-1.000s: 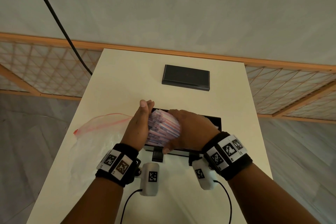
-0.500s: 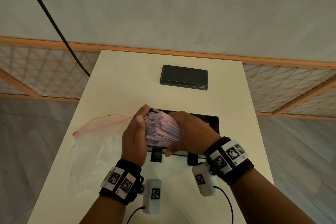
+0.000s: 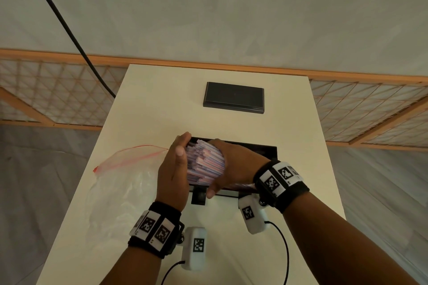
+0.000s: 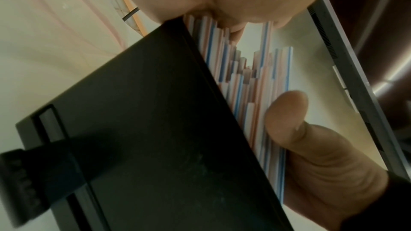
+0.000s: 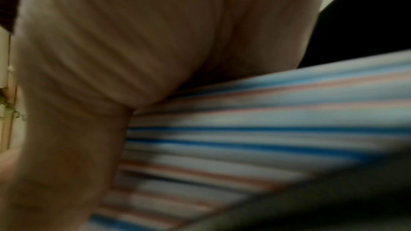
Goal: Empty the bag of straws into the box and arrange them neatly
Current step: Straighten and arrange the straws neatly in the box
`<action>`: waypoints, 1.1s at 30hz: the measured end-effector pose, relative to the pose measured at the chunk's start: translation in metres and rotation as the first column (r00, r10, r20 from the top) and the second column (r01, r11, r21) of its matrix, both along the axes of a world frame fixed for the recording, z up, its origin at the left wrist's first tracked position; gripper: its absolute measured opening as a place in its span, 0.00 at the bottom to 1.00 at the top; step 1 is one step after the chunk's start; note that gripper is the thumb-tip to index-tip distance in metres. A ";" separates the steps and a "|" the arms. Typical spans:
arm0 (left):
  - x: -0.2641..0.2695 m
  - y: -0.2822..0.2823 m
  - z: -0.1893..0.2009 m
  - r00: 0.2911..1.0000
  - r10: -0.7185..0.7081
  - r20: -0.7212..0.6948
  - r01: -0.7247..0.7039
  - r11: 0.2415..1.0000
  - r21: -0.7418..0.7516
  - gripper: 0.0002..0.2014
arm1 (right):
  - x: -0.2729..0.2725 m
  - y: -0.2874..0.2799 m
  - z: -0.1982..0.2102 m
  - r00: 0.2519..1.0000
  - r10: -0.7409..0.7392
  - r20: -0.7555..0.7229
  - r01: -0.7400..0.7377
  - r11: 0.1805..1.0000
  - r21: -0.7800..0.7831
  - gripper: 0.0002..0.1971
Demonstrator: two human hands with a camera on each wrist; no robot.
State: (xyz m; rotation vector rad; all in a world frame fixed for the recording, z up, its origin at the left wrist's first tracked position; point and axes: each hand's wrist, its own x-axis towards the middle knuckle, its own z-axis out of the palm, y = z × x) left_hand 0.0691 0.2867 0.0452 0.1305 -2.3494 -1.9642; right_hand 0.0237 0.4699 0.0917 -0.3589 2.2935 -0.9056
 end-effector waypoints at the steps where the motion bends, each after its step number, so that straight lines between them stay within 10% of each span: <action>1: 0.000 0.000 0.000 1.000 0.002 0.017 -0.002 1.000 0.019 0.44 | 0.000 0.000 -0.001 1.000 0.000 0.006 0.000 1.000 -0.001 0.53; 33: -0.003 -0.009 0.002 0.988 -0.111 0.109 0.096 0.986 0.140 0.52 | -0.019 -0.010 0.013 0.983 0.103 0.153 -0.094 0.994 -0.061 0.42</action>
